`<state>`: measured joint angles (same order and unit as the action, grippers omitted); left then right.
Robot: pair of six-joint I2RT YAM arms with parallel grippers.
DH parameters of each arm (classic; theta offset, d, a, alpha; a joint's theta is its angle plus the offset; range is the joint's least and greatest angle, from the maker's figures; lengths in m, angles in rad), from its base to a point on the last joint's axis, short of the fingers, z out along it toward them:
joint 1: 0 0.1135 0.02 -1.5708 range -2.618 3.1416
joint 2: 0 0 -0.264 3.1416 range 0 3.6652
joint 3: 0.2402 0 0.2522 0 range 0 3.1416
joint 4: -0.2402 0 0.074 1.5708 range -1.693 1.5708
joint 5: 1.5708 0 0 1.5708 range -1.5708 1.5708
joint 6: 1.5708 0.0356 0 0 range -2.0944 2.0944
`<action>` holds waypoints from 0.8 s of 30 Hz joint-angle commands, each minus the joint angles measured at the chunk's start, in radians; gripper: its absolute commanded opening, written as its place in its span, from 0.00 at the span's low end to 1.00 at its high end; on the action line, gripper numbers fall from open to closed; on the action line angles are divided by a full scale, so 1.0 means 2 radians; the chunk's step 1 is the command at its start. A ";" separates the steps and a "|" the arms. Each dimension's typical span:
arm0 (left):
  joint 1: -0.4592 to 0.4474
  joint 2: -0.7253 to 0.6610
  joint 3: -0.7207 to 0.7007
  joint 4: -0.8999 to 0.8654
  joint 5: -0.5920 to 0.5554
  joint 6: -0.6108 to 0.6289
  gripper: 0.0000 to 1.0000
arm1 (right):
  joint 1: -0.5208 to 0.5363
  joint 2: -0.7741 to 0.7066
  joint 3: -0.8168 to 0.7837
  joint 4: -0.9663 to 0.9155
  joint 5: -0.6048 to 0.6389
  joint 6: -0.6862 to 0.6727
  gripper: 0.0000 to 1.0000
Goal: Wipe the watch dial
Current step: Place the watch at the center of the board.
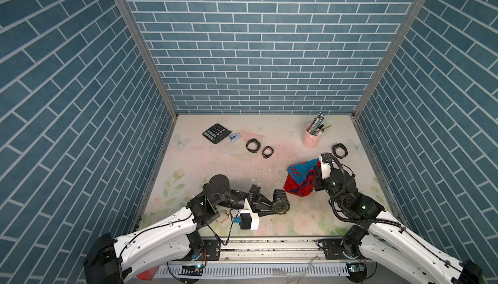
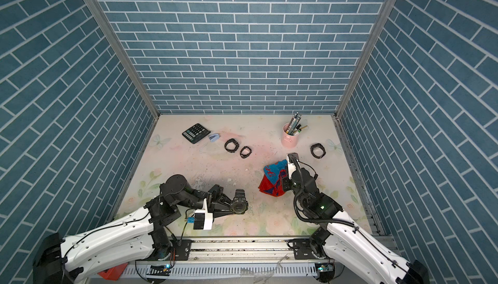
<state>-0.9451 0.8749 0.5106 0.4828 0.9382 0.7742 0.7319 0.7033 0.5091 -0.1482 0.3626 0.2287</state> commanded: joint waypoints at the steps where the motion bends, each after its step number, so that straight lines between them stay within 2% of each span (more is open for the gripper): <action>1: -0.002 0.001 -0.006 0.015 -0.021 -0.012 0.00 | -0.002 -0.002 -0.003 0.026 0.007 0.001 0.00; 9: -0.002 0.002 -0.003 -0.052 -0.141 -0.001 0.00 | -0.002 0.002 -0.014 0.040 0.008 0.007 0.00; 14: 0.008 0.012 0.005 -0.082 -0.246 -0.014 0.00 | -0.002 0.008 -0.020 0.050 0.007 0.009 0.00; 18: 0.066 0.031 0.051 -0.172 -0.269 -0.078 0.00 | -0.002 0.018 -0.026 0.053 0.011 0.011 0.00; 20: 0.098 0.044 0.075 -0.209 -0.299 -0.109 0.00 | -0.003 0.025 -0.028 0.048 0.017 0.027 0.00; 24: 0.172 0.065 0.085 -0.214 -0.339 -0.175 0.00 | -0.004 0.040 -0.023 0.037 -0.002 0.041 0.00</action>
<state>-0.6697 0.9894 0.6609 0.1211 0.3485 0.5598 0.7280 0.7727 0.4603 -0.0826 0.3626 0.2584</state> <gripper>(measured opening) 0.084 0.062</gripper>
